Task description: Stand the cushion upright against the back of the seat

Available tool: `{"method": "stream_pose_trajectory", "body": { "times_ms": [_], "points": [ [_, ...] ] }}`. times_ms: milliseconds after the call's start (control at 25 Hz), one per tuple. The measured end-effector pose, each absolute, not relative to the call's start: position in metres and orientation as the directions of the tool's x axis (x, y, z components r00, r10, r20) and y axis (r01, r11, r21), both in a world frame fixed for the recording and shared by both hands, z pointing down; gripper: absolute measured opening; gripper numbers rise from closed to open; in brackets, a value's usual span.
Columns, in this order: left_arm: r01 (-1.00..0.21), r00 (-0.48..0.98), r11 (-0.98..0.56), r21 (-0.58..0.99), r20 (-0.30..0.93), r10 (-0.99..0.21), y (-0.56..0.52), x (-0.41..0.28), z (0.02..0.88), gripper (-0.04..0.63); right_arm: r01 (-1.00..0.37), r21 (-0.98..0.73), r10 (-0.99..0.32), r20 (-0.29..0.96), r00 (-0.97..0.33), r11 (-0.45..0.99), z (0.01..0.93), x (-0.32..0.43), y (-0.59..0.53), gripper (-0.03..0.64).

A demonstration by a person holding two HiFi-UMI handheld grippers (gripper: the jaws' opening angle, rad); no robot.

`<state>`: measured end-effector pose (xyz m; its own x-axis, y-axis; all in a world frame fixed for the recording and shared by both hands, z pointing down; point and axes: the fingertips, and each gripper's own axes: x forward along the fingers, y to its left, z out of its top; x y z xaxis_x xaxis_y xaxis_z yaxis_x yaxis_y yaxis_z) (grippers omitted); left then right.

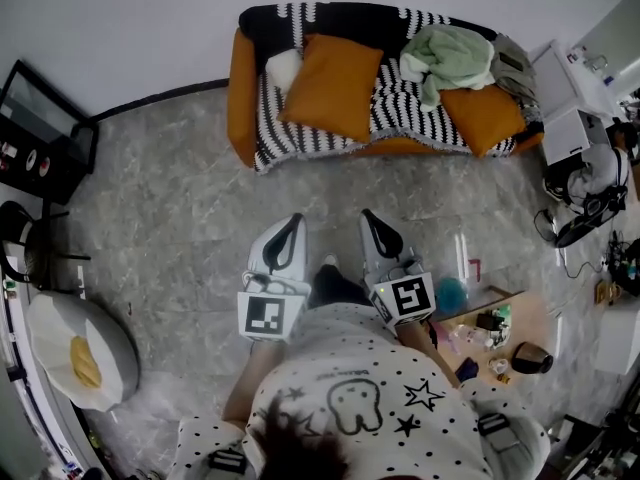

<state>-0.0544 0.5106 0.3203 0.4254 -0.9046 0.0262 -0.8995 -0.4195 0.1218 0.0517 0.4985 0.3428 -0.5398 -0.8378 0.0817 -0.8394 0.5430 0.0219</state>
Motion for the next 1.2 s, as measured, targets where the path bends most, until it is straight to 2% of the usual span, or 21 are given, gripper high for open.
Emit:
{"method": "stream_pose_trajectory", "body": {
  "times_ms": [560, 1200],
  "points": [
    [-0.904, 0.412, -0.408, 0.126, 0.009, -0.911, 0.440, -0.021, 0.323, -0.003, -0.842, 0.032, -0.841, 0.096, -0.533, 0.538, 0.348, 0.090, 0.433, -0.003],
    [-0.892, 0.438, -0.430, 0.142, 0.035, -0.898, 0.354, -0.050, 0.314, -0.003, -0.872, 0.005, -0.864, 0.135, -0.484, 0.489, 0.354, 0.069, 0.358, -0.003]
  ]
}}
